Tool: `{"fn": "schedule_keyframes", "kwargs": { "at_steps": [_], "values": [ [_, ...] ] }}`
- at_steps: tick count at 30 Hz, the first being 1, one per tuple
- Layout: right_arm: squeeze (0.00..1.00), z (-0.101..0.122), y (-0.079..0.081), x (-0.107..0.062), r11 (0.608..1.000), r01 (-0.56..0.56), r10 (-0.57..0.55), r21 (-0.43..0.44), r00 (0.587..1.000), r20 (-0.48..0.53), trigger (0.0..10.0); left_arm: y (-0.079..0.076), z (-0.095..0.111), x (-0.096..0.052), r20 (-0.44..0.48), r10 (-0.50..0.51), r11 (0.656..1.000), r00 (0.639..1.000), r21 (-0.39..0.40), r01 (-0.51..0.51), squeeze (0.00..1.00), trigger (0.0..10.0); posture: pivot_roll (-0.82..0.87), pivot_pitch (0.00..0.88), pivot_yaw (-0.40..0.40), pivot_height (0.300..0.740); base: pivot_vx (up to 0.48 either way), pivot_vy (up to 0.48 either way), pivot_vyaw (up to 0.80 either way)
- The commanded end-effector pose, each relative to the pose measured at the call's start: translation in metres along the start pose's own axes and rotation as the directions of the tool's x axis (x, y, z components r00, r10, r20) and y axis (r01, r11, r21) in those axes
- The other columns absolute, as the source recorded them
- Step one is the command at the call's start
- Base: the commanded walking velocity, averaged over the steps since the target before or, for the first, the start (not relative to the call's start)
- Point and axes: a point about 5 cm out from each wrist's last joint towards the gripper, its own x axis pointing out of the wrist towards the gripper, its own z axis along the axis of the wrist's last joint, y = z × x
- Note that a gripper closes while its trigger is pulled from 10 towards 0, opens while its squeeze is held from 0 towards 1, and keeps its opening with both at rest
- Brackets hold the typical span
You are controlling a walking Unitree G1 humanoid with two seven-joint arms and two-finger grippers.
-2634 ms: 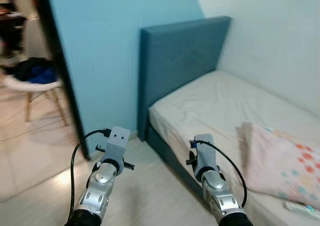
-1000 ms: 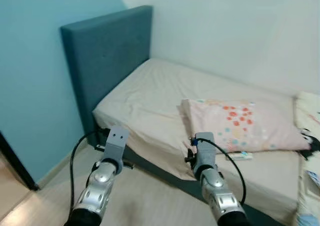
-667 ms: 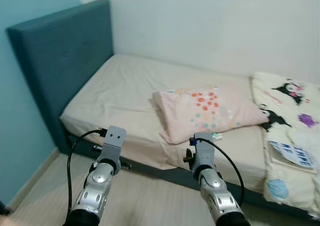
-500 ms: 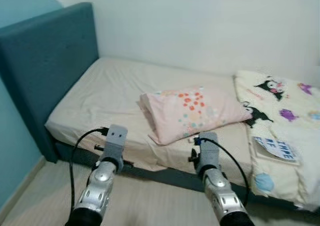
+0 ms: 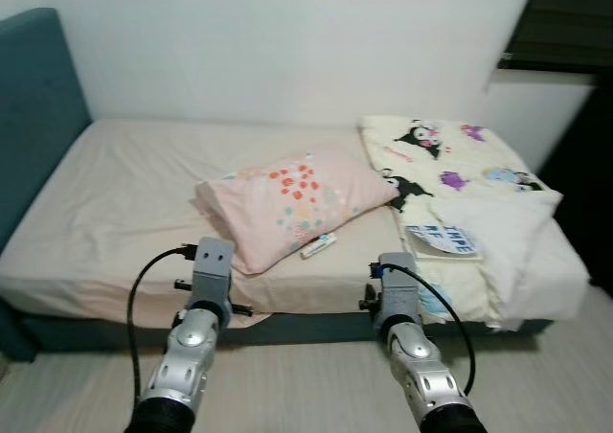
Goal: Clean up the room
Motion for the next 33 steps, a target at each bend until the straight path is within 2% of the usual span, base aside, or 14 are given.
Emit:
{"fn": "schedule_keyframes", "kwargs": {
  "at_steps": [1,5,16,33],
  "values": [
    [0.0,-0.0011,0.0025,-0.0006,1.0,-0.005,0.005,-0.006,1.0,0.002,10.0,-0.001,0.0004,-0.0009,0.01,-0.008,1.0,1.0,0.0,0.008,0.0,10.0,0.01,0.0,-0.08,0.74,0.0,0.0,-0.8],
    [0.0,0.001,0.0032,-0.0003,0.999,-0.01,0.011,-0.042,1.0,0.021,10.0,-0.0012,0.0006,-0.001,0.015,-0.01,1.0,1.0,0.006,0.01,0.0,10.0,0.01,0.0,-0.08,0.74,0.0,0.0,-0.4],
    [0.0,0.0026,0.0022,-0.0007,1.0,0.0,0.001,-0.011,1.0,0.028,10.0,0.0006,0.0036,-0.0004,0.037,-0.007,1.0,0.999,0.008,0.007,0.0,10.0,0.01,0.0,-0.074,0.74,0.0,0.0,0.0],
    [0.0,0.002,0.002,-0.0012,1.0,0.001,-0.001,-0.01,1.0,0.03,10.0,-0.001,0.0053,-0.0006,0.052,-0.023,1.0,0.998,-0.004,0.023,0.0,10.0,0.01,0.0,-0.074,0.74,0.35,0.0,0.0]
  ]
}}
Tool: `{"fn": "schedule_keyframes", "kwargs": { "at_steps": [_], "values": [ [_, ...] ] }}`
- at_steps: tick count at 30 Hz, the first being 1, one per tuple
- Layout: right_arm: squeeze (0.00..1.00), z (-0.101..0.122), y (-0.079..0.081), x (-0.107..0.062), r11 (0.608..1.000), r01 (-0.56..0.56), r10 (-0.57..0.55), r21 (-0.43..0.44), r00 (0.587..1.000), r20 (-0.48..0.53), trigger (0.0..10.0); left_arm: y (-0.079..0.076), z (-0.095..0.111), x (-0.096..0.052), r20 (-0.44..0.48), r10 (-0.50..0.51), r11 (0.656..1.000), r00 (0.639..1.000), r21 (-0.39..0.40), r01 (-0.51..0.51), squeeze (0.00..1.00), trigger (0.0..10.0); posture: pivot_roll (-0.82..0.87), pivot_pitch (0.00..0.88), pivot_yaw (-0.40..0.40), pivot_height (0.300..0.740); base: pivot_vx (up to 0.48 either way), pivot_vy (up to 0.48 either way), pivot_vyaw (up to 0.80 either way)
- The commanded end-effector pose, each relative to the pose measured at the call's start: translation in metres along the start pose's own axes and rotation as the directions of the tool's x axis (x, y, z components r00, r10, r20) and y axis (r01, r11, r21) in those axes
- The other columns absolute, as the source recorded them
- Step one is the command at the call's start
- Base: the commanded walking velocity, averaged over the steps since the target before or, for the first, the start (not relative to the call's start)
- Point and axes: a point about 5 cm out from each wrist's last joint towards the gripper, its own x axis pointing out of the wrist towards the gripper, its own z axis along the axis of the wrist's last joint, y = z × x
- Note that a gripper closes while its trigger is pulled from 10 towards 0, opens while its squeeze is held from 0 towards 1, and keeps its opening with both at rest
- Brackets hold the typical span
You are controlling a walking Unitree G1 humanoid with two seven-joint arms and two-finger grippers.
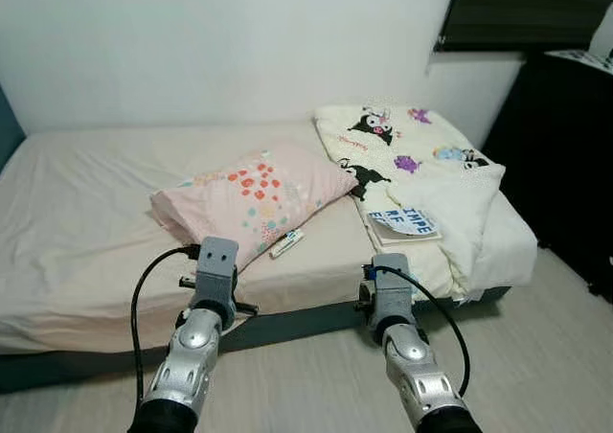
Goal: Clean up the room
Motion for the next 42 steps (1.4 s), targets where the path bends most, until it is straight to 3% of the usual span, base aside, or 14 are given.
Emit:
{"fn": "schedule_keyframes", "kwargs": {
  "at_steps": [1,26,35,42],
  "values": [
    [0.0,0.0037,0.0079,0.0,1.0,-0.02,0.02,0.017,1.0,0.018,10.0,0.0078,-0.0033,-0.0022,-0.007,0.023,1.0,1.0,-0.003,-0.023,0.0,10.0,0.01,0.0,-0.074,0.74,0.364,0.0,0.0],
    [0.0,0.0038,0.007,0.0001,1.0,-0.015,0.014,0.021,1.0,0.018,10.0,0.0069,-0.0022,-0.0016,-0.002,0.012,1.0,1.0,-0.001,-0.012,0.0,10.0,0.01,0.0,-0.071,0.74,0.365,0.0,0.0],
    [0.0,0.0037,0.0098,0.0006,0.997,-0.043,0.043,-0.062,0.999,0.01,10.0,0.0058,-0.0018,-0.0013,0.0,0.01,1.0,1.0,-0.004,-0.01,0.0,10.0,0.01,0.0,-0.07,0.74,0.365,0.0,0.25],
    [0.0,0.0035,0.0079,0.0005,1.0,-0.028,0.028,0.003,1.0,0.01,10.0,0.0062,-0.002,-0.0014,-0.002,0.011,1.0,1.0,-0.006,-0.011,0.0,10.0,0.01,0.0,-0.072,0.74,0.363,0.0,0.23]
  ]
}}
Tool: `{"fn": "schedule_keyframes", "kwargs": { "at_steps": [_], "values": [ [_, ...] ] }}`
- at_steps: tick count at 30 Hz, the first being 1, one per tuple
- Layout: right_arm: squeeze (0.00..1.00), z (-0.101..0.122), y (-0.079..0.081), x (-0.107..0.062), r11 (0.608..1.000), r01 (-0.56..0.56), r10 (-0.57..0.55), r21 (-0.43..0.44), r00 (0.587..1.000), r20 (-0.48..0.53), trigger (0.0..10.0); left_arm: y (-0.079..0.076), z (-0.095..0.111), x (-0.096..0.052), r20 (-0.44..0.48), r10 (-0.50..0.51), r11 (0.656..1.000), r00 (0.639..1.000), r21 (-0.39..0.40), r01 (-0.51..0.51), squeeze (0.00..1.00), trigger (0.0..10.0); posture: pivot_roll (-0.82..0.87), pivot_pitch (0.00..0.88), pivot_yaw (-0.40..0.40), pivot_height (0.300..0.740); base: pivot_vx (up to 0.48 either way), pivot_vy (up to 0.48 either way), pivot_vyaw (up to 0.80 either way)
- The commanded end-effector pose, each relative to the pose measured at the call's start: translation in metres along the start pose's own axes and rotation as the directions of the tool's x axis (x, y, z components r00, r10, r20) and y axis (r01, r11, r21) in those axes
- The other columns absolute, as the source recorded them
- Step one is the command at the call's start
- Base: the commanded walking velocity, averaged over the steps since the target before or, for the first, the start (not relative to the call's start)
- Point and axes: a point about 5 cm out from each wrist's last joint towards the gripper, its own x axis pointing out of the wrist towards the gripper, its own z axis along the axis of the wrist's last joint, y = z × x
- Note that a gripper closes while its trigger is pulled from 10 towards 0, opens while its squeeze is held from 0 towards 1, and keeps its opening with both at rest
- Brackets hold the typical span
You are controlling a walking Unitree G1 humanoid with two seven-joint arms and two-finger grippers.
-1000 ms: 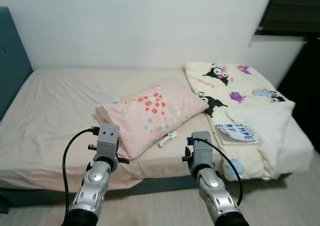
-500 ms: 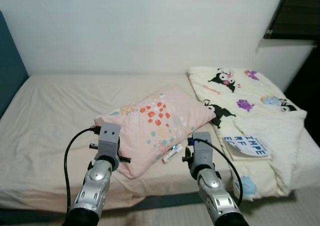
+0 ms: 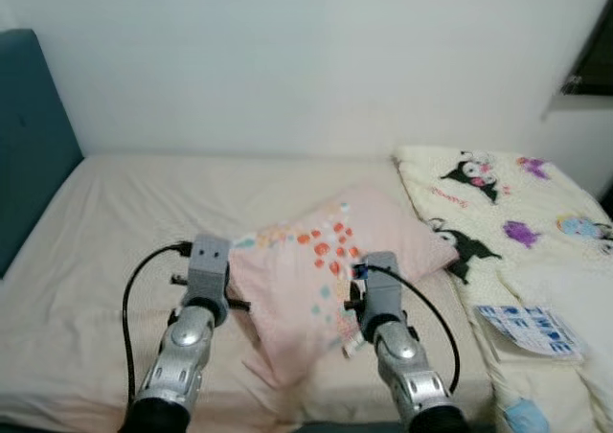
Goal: Clean up the room
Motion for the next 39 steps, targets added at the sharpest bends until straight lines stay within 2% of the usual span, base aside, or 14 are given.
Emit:
{"fn": "schedule_keyframes", "kwargs": {
  "at_steps": [1,8,14,24,39],
  "values": [
    [0.0,-0.0021,-0.0063,-0.0002,1.0,0.019,-0.018,0.005,1.0,-0.011,10.0,-0.0052,-0.0036,-0.0012,-0.015,-0.014,1.0,1.0,-0.007,0.014,0.0,10.0,0.01,0.0,-0.072,0.74,0.356,0.0,0.0],
    [0.0,-0.0027,-0.006,-0.0003,1.0,0.017,-0.017,0.004,1.0,-0.013,10.0,-0.0057,-0.0019,-0.0018,0.007,-0.021,1.0,1.0,-0.023,0.021,0.0,10.0,0.01,0.0,-0.073,0.74,0.201,0.0,0.0],
    [0.0,-0.0027,-0.0051,-0.0003,1.0,0.016,-0.016,0.007,1.0,-0.013,10.0,-0.0056,-0.0047,-0.0024,-0.003,-0.034,0.999,0.999,0.033,0.034,0.0,10.0,0.01,0.0,-0.072,0.74,0.0,0.0,0.0],
    [0.0,-0.0034,-0.0051,-0.0005,1.0,0.018,-0.018,0.01,1.0,-0.015,10.0,-0.0075,-0.0064,-0.0036,-0.012,-0.05,0.998,0.999,0.043,0.051,0.0,10.0,0.01,0.0,-0.071,0.74,0.0,0.0,0.0],
    [0.0,-0.0032,-0.0039,-0.0002,1.0,0.015,-0.015,0.013,1.0,-0.014,10.0,-0.0111,-0.007,-0.0041,-0.018,-0.072,0.996,0.997,0.055,0.073,0.0,10.0,0.01,0.0,-0.072,0.74,0.0,-0.461,0.0]
  ]
}}
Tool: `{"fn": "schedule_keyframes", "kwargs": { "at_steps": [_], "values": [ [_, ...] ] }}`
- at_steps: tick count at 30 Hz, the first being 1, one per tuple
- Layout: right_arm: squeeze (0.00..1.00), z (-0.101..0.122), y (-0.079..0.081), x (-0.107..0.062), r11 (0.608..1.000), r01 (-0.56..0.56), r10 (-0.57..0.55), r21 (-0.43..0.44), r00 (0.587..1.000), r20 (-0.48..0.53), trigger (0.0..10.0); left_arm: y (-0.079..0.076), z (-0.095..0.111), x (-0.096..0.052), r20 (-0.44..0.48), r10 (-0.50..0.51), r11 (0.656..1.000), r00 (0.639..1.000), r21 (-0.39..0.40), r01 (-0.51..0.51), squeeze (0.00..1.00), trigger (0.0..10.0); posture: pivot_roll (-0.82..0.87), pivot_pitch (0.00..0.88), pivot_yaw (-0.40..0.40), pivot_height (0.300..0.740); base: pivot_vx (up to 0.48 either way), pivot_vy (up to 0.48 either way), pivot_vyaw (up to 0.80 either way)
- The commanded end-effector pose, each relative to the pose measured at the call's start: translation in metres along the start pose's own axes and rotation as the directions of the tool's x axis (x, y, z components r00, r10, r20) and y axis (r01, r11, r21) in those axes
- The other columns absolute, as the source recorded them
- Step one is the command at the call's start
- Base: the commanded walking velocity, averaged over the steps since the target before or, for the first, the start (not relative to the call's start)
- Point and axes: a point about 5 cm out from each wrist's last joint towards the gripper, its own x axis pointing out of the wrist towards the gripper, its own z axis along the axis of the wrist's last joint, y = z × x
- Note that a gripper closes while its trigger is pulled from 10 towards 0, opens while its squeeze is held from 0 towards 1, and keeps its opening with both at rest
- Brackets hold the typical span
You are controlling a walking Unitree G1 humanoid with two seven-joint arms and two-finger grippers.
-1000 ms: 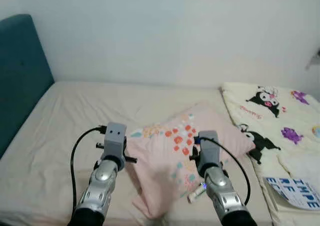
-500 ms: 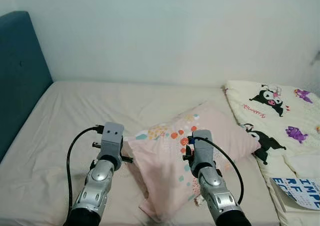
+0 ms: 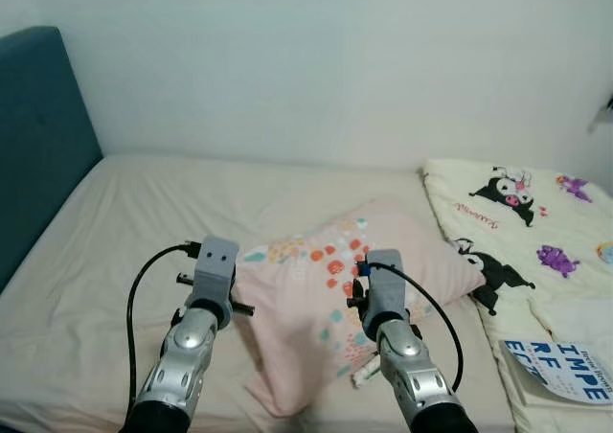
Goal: Clean up the room
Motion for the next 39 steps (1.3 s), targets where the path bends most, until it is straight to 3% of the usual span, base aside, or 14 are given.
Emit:
{"fn": "schedule_keyframes", "kwargs": {
  "at_steps": [1,5,14,23,33,39],
  "values": [
    [0.0,-0.002,0.0,0.0,1.0,0.007,-0.006,0.015,1.0,-0.008,10.0,-0.002,-0.003,0.0,-0.025,-0.009,1.0,1.0,-0.01,0.008,0.0,10.0,0.01,0.0,-0.072,0.74,0.0,-0.465,0.0],
    [0.0,-0.002,0.0,-0.001,1.0,0.008,-0.008,0.016,1.0,-0.009,10.0,-0.003,-0.006,0.0,-0.051,-0.036,0.994,0.998,-0.101,0.031,0.0,10.0,0.01,0.0,-0.071,0.74,0.0,0.124,0.0],
    [0.0,-0.001,-0.002,0.0,1.0,0.016,-0.016,0.019,1.0,-0.007,10.0,-0.002,-0.004,0.001,-0.053,-0.04,0.996,0.998,-0.081,0.035,0.0,10.0,0.01,0.0,-0.066,0.74,0.0,0.48,0.0],
    [0.0,-0.001,-0.005,0.0,0.999,0.025,-0.025,0.021,1.0,-0.004,10.0,-0.004,-0.001,0.005,-0.043,-0.023,0.999,0.999,-0.034,0.021,0.0,10.0,0.0,0.0,-0.066,0.74,0.0,0.0,0.0],
    [0.0,-0.002,-0.011,0.0,0.997,0.072,-0.071,0.036,0.997,-0.016,10.0,-0.001,0.0,0.005,-0.037,-0.005,0.999,0.999,-0.052,0.003,0.0,10.0,0.0,0.0,-0.063,0.74,0.0,0.0,0.0],
    [0.0,-0.002,-0.013,-0.001,0.995,0.082,-0.082,0.052,0.997,-0.01,10.0,0.003,0.0,0.005,-0.039,0.009,0.999,0.999,-0.054,-0.011,0.0,10.0,0.0,0.0,-0.053,0.716,0.0,0.0,0.0]
  ]
}}
